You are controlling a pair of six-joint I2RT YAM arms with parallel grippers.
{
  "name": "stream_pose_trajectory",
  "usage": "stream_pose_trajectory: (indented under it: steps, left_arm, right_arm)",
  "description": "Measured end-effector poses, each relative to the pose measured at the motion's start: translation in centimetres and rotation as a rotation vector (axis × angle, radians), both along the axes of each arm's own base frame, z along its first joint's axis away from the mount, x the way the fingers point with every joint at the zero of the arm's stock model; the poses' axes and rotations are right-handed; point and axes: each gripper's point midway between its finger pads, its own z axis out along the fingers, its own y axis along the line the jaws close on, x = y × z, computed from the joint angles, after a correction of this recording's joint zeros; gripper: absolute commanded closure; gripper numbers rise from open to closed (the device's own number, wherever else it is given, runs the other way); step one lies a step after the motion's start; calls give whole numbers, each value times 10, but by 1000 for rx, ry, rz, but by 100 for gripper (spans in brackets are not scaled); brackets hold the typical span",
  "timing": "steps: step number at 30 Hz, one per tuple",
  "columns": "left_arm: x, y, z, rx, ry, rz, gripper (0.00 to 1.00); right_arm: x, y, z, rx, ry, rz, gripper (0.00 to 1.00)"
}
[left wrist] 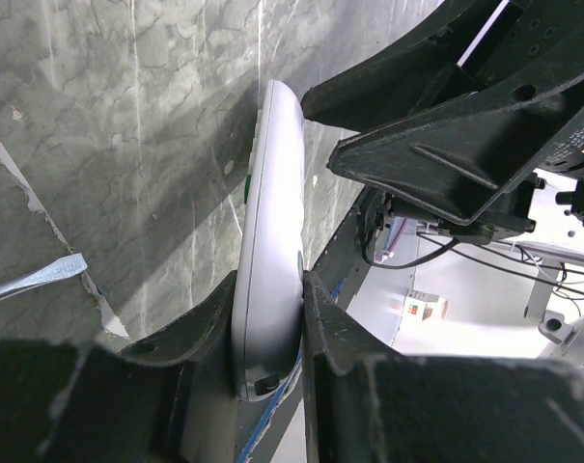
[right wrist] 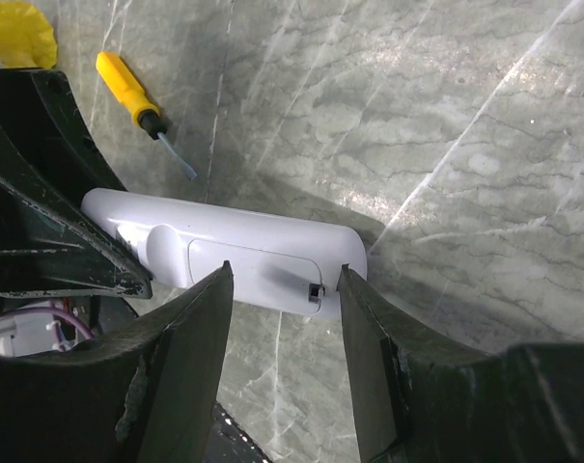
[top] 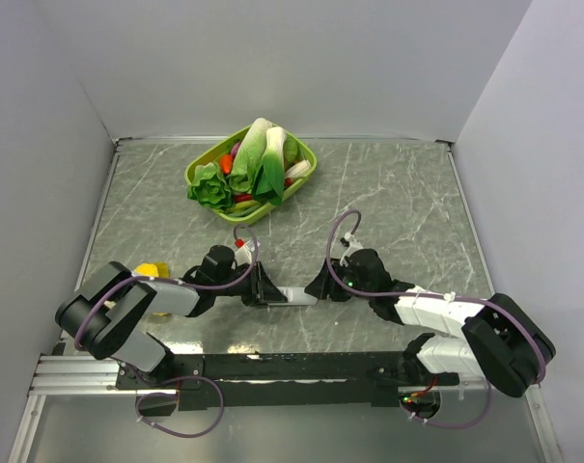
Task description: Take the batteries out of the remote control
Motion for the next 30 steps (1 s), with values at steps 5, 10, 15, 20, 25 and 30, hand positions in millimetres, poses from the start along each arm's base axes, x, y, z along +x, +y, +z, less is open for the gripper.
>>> stream_pose_trajectory:
  steps: [5,10,15,20,25,30]
  left_arm:
    - [0,0,0,0,2,2,99]
    - [0,0,0,-1,15,6,99]
    - [0,0,0,-1,19,7,99]
    - [-3,-2,-1,1,20,-2,99]
    - [-4,-3,-1,7,25,-4,99]
    - [-4,-3,0,14,22,-2,99]
  right_arm:
    - [0,1,0,21,4,-2,47]
    - [0,1,-1,38,5,-8,50]
    - [-1,0,1,53,3,-13,50]
    - [-10,2,5,81,19,13,50]
    - [-13,2,5,86,33,15,50]
    - [-19,-1,6,75,41,18,49]
